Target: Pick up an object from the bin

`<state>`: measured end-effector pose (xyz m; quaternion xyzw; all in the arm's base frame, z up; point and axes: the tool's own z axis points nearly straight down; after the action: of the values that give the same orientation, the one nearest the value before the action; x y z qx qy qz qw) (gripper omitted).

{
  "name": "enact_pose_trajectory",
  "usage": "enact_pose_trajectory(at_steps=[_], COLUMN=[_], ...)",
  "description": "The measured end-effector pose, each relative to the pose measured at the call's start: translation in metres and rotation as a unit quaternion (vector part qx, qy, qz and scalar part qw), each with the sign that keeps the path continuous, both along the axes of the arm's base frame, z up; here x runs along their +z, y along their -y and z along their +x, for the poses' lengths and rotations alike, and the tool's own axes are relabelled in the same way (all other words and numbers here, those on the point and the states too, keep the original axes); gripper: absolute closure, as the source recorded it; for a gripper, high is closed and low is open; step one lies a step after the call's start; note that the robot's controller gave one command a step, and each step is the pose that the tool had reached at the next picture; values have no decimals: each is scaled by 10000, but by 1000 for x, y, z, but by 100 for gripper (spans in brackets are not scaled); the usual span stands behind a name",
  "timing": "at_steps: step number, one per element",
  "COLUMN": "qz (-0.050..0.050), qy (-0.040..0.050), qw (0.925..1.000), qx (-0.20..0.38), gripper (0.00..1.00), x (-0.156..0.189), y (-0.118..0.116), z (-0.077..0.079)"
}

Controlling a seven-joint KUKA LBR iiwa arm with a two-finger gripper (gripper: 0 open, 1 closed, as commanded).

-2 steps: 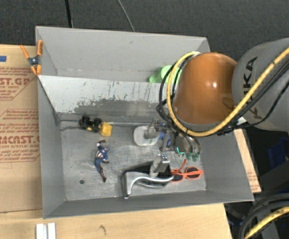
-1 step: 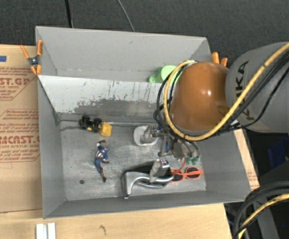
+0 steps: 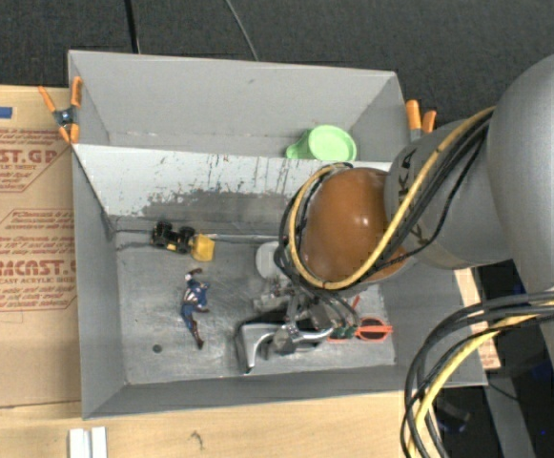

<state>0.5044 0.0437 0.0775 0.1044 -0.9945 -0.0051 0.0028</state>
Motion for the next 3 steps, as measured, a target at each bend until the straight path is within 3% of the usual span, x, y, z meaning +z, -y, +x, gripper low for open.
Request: enact_pose_trajectory(at_steps=[1,2,3], qz=[1,-44,-50], qy=[3,-23,-18], qw=[10000,10000,10000], qx=[1,-58,-45], gripper=[100,100,100], x=[0,37,98], y=[0,7,4], z=[0,1,-5])
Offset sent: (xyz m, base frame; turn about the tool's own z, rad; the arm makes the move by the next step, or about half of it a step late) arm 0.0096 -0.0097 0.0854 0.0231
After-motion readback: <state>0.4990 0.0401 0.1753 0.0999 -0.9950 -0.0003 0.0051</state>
